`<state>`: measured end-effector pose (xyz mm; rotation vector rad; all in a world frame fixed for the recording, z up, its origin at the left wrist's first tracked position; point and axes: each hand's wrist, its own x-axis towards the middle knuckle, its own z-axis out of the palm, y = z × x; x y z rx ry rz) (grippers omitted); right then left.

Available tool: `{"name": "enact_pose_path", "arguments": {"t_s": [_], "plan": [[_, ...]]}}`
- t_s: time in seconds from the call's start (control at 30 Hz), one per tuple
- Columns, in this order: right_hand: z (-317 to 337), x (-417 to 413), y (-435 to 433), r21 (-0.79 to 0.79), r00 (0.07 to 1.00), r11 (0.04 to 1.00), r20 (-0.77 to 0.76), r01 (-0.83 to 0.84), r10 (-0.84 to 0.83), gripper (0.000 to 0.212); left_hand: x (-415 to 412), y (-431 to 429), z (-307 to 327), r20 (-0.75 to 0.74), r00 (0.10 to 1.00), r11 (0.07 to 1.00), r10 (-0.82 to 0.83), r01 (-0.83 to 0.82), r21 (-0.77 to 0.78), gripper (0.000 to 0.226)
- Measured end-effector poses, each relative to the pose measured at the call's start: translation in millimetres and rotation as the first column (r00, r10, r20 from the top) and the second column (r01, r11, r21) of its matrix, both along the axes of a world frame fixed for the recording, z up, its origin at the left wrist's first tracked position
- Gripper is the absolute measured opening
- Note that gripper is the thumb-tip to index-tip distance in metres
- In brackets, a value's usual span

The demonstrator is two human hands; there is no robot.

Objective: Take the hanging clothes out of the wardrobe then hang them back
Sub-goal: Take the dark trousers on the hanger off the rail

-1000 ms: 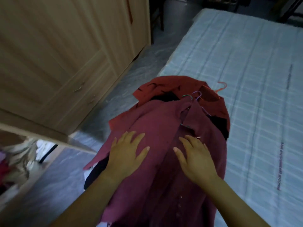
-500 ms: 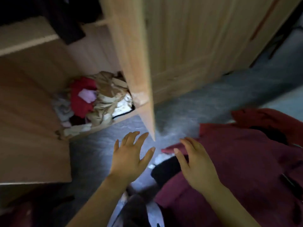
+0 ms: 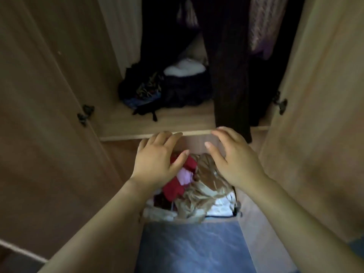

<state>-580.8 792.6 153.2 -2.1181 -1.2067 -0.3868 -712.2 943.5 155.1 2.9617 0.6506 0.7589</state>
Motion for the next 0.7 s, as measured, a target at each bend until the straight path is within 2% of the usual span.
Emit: {"name": "enact_pose_path", "arguments": {"t_s": [0.07, 0.3, 0.43, 0.6, 0.7], "plan": [[36, 22, 37, 0.012, 0.997, 0.999, 0.069, -0.041, 0.040, 0.063, 17, 35, 33, 0.032, 0.999, 0.999, 0.004, -0.006, 0.051, 0.065], [171, 118, 154, 0.087, 0.935, 0.991, 0.350, -0.097, 0.061, 0.052, 111, 154, 149, 0.185, 0.982, 0.976, -0.031, -0.010, 0.218, 0.068], [260, 177, 212, 0.134, 0.877, 0.986, 0.480, -0.104, 0.027, 0.053, 176, 212, 220, 0.289, 0.955, 0.972, -0.063, -0.007, 0.236, 0.068], [359, 234, 262, 0.212, 0.794, 0.971, 0.606, -0.106, -0.046, 0.050, 248, 266, 302, 0.404, 0.901, 0.972, -0.159, 0.071, 0.225, 0.074], [408, 261, 280, 0.282, 0.737, 0.955, 0.664, -0.095, -0.123, 0.047, 286, 292, 348, 0.471, 0.860, 0.952, -0.200, 0.056, 0.301, 0.072]]}}
